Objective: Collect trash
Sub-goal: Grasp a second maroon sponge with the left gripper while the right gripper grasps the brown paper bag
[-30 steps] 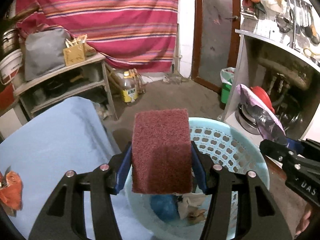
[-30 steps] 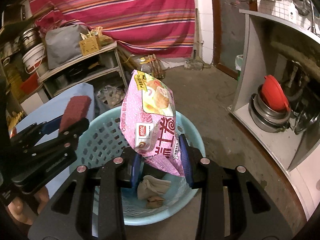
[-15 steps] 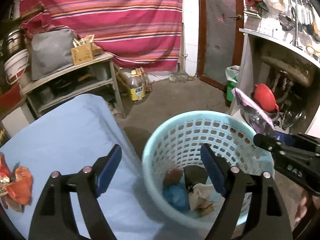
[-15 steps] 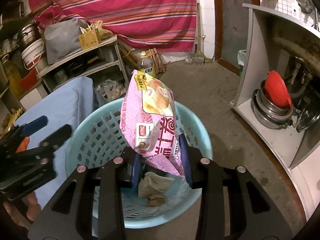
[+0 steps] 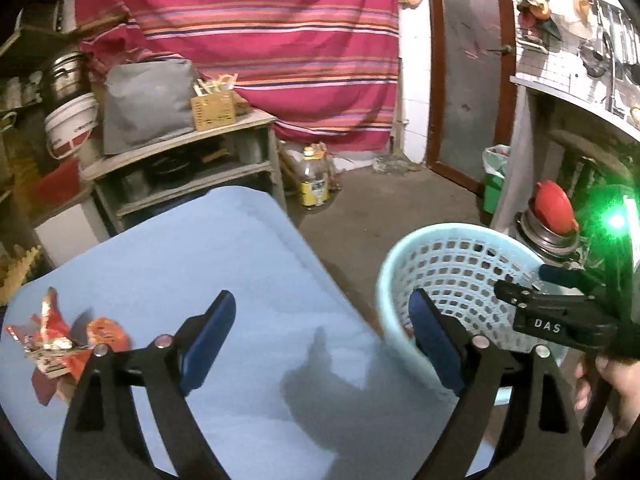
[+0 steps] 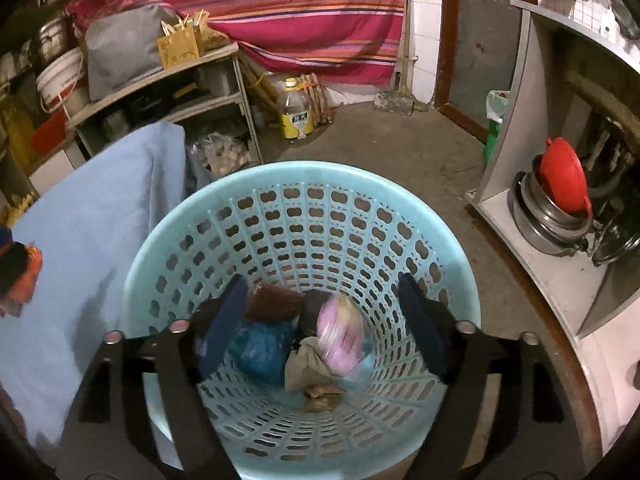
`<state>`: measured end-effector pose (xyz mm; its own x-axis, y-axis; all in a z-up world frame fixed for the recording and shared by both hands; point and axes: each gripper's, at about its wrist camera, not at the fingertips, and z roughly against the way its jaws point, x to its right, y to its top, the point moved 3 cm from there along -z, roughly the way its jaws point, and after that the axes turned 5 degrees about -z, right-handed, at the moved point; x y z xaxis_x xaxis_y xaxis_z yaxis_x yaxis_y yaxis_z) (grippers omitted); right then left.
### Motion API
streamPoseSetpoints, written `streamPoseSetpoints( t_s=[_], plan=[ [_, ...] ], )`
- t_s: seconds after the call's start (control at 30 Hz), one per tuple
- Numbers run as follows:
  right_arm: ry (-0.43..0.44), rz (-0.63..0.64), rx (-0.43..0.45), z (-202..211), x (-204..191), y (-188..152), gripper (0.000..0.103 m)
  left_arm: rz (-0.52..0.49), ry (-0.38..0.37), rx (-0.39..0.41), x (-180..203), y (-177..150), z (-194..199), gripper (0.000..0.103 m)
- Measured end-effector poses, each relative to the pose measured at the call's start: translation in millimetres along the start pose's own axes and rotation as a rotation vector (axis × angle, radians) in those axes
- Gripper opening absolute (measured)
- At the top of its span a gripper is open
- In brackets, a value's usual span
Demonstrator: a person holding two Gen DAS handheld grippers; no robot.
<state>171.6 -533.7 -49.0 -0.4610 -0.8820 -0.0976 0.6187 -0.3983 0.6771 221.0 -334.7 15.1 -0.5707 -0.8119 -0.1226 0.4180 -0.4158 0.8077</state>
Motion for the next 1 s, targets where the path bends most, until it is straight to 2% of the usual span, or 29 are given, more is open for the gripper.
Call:
streamPoseSetpoints(
  t_s=[0.17, 0.3, 0.5, 0.63, 0.83, 1.0],
  plan=[
    [-0.003, -0.01, 0.044, 10.7, -13.8, 3.2, 0.094, 0.029, 0.028, 0.006, -29.0, -9.2, 17.5, 0.087],
    [0.01, 0.006, 0.079, 21.5, -43.8, 4.9, 0.098, 0.061, 0.058, 0.013, -60.9, -20.9, 33.9, 0.087],
    [0.082, 0.057, 0.135, 39.5, -96.9, 0.3, 0.099, 0.096, 0.15, 0.016, -123.7, -48.7, 59.4, 0.091],
    [0.137, 0.11, 0.159, 46.9, -138.8, -5.3, 0.099, 0.141, 0.216, -0.008, -172.7, -71.4, 68.0, 0.091],
    [0.19, 0.178, 0.138, 39.2, -196.2, -17.5, 0.099, 0.219, 0.311, -0.031, -244.0, -109.9, 76.1, 0.091],
    [0.211, 0.252, 0.106, 26.2, -242.9, -30.8, 0.099, 0.239, 0.355, -0.083, -287.2, -139.8, 72.9, 0.091]
  ],
)
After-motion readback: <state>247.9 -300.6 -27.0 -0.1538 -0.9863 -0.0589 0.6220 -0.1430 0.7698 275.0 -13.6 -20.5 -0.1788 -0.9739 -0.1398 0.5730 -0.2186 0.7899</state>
